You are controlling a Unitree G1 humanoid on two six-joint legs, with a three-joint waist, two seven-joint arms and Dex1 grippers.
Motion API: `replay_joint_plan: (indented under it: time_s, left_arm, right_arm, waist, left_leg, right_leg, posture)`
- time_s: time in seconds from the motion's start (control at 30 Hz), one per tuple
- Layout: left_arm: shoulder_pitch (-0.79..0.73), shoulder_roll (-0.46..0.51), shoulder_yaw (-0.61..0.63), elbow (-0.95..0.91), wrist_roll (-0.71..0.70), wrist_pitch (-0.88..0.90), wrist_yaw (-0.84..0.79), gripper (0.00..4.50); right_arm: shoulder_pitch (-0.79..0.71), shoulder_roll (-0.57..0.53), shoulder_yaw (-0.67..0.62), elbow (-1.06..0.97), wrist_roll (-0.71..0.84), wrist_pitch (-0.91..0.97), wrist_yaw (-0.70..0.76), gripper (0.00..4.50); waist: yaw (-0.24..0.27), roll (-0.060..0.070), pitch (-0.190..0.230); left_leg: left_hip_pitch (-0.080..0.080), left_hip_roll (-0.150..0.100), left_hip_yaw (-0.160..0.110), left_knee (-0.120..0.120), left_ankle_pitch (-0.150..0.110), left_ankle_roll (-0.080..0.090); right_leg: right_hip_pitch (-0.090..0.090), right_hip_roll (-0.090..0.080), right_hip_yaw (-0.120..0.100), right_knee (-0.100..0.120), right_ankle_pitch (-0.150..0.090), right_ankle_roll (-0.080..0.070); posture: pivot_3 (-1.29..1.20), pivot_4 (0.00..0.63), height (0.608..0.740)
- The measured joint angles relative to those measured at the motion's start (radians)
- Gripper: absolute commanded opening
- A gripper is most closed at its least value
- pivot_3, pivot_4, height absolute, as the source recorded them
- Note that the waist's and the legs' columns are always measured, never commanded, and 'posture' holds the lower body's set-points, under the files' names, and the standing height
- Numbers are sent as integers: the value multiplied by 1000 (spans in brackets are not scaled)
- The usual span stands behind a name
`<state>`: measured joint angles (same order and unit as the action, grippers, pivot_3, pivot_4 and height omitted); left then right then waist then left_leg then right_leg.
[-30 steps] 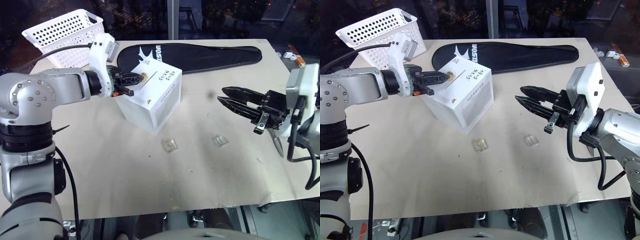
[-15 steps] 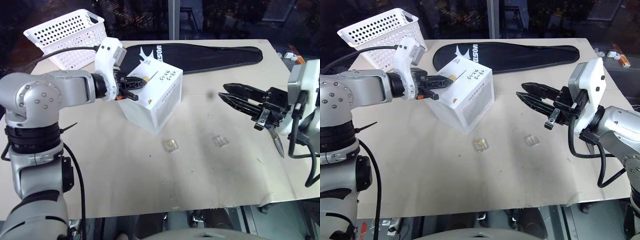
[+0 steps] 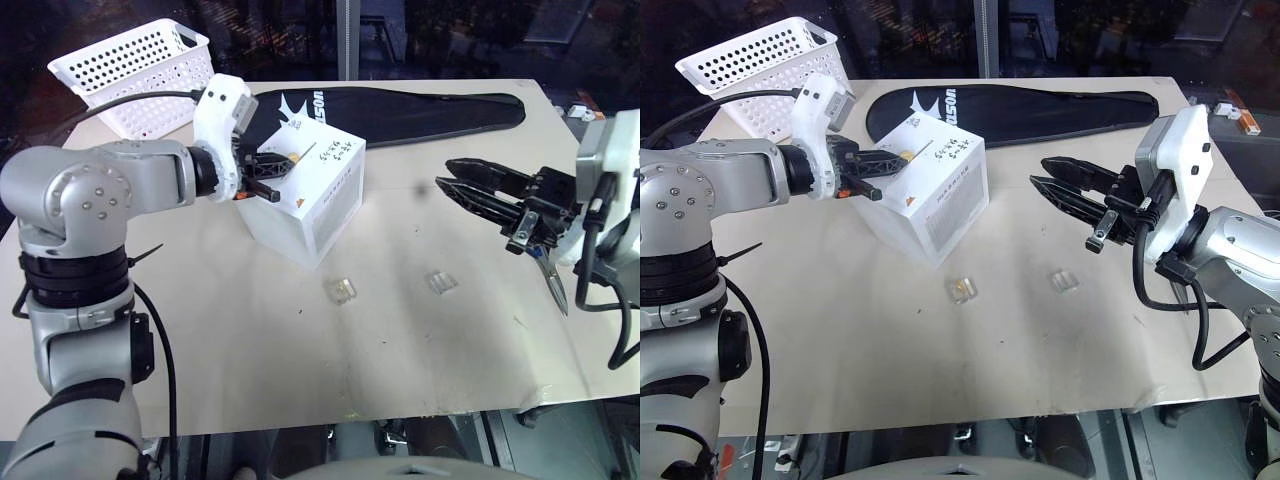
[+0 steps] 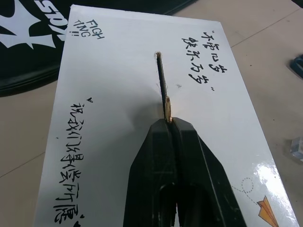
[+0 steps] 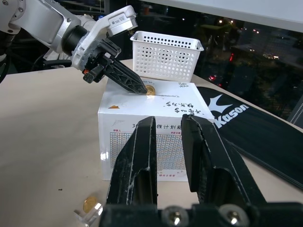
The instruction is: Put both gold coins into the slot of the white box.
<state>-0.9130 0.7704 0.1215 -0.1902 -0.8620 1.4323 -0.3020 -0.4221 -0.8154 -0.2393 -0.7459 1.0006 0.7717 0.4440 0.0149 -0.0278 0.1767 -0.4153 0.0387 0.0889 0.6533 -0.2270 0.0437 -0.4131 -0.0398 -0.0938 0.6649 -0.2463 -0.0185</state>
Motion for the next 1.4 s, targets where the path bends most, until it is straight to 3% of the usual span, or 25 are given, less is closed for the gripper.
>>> replay_joint_plan:
  time_s: [0.07, 0.23, 0.27, 0.33, 0.47, 0.63, 0.73, 0.9, 1.27, 1.4]
  left_arm:
    - [0, -5, 1, -4, 5, 1, -3, 0]
    - [6, -26, 14, -26, 7, 3, -18, 2240]
    - [7, -31, 24, -27, 6, 4, -18, 2414]
    - [8, -42, 62, -32, -2, 4, -19, 3429]
    - [84, -23, 163, -137, -59, -48, -99, 3429]
    - [455, 44, 417, -292, -258, -138, -402, 3429]
    - [644, 101, 483, -355, -300, -181, -533, 3429]
    - [937, 124, 462, -454, -167, -364, -680, 3429]
    - [1086, 125, 397, -445, 35, -680, -797, 3429]
    - [1114, 128, 378, -439, 77, -736, -813, 3463]
  right_arm:
    - [0, 0, 0, 0, 0, 0, 1, 933]
    - [12, 0, 10, 0, -7, 0, 7, 995]
    - [16, 0, 14, 0, -11, 0, 8, 995]
    - [27, -4, 39, -1, -19, 6, 8, 995]
    - [33, -1, 124, 0, -26, 74, -28, 995]
    - [39, 87, 373, 56, -130, 104, -9, 995]
    - [30, 127, 489, 98, -195, 102, 45, 995]
    - [-22, 206, 599, 179, -290, 84, 115, 995]
    - [-130, 318, 684, 360, -452, 102, 159, 995]
    - [-130, 346, 684, 362, -464, 126, 169, 2249]
  waist:
    - [0, 0, 0]
    - [0, 0, 0]
    - [0, 0, 0]
    - [-1, 0, 0]
    - [-7, 1, 0]
    - [-33, 1, 0]
    - [-17, 1, 0]
    - [-15, 1, -1]
    - [-3, 2, -1]
    - [-3, 2, -1]
  left_leg:
    - [0, 0, 0, 0, 0, 0]
    - [0, 0, 0, 0, 0, 0]
    - [0, 0, 0, 0, 0, 0]
    - [0, 0, 0, 0, 0, 0]
    - [1, 0, 1, 0, 0, 0]
    - [2, 0, -1, -1, 0, -1]
    - [1, 0, -3, 1, 0, -1]
    - [1, -1, -3, 1, 0, 0]
    - [0, 0, -3, 0, 0, -1]
    - [0, 0, -3, -1, 0, 0]
  right_leg:
    - [0, 0, 0, 0, 0, 0]
    - [0, 0, 0, 0, 0, -1]
    - [0, 0, 0, 0, 0, -1]
    - [0, 0, 0, 0, 1, -1]
    - [0, 0, 2, 0, 1, -3]
    - [0, 0, 2, 1, 1, -3]
    - [0, 0, 0, 0, -1, 0]
    - [0, -2, -1, 0, 0, -1]
    - [-1, -1, -2, -1, 3, -6]
    - [-1, -1, -2, -1, 3, -6]
  posture:
    - [0, 150, 738]
    - [0, 150, 738]
    - [0, 150, 738]
    - [0, 150, 738]
    - [0, 150, 738]
    - [0, 150, 738]
    - [0, 150, 738]
    - [0, 150, 738]
    - [0, 150, 738]
    - [0, 150, 738]
